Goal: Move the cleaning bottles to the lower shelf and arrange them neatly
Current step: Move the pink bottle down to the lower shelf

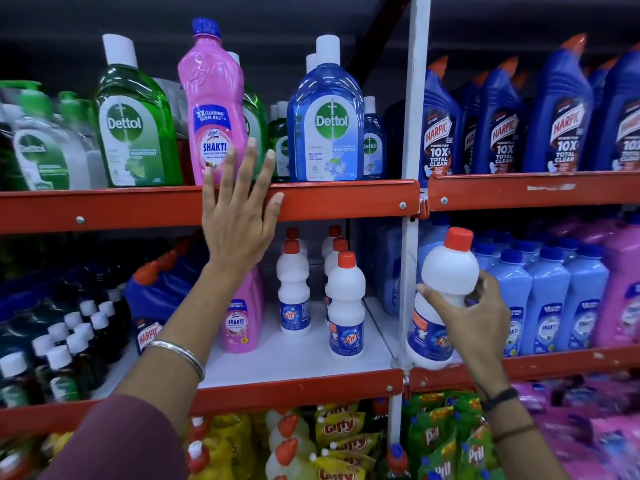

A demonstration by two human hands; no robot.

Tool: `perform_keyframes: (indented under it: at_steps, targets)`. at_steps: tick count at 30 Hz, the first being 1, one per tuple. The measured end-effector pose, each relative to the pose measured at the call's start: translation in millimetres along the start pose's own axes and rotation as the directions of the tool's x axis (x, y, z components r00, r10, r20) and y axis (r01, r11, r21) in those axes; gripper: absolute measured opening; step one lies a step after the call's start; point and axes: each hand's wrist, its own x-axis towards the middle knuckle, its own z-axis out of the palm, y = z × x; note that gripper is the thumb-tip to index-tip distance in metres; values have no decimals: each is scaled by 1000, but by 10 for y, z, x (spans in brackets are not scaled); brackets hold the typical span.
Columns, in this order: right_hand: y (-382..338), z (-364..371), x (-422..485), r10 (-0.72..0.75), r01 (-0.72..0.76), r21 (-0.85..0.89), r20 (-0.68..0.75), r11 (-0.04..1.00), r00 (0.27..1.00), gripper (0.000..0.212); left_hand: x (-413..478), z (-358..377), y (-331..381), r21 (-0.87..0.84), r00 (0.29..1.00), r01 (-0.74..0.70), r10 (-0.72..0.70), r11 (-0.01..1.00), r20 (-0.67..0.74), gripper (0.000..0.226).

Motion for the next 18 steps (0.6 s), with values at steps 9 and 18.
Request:
perform_keyframes:
  at_steps: [9, 18]
  targets:
    - [-593, 469, -549, -6, -34, 155, 251, 987, 968, 67, -130, -132, -649, 12, 1000, 11, -11, 1000, -12, 53]
    - [-722, 1357, -882, -30, -26, 166, 330, 986, 943, 73, -159, -4, -852, 95, 981, -58, 74, 994, -179, 50]
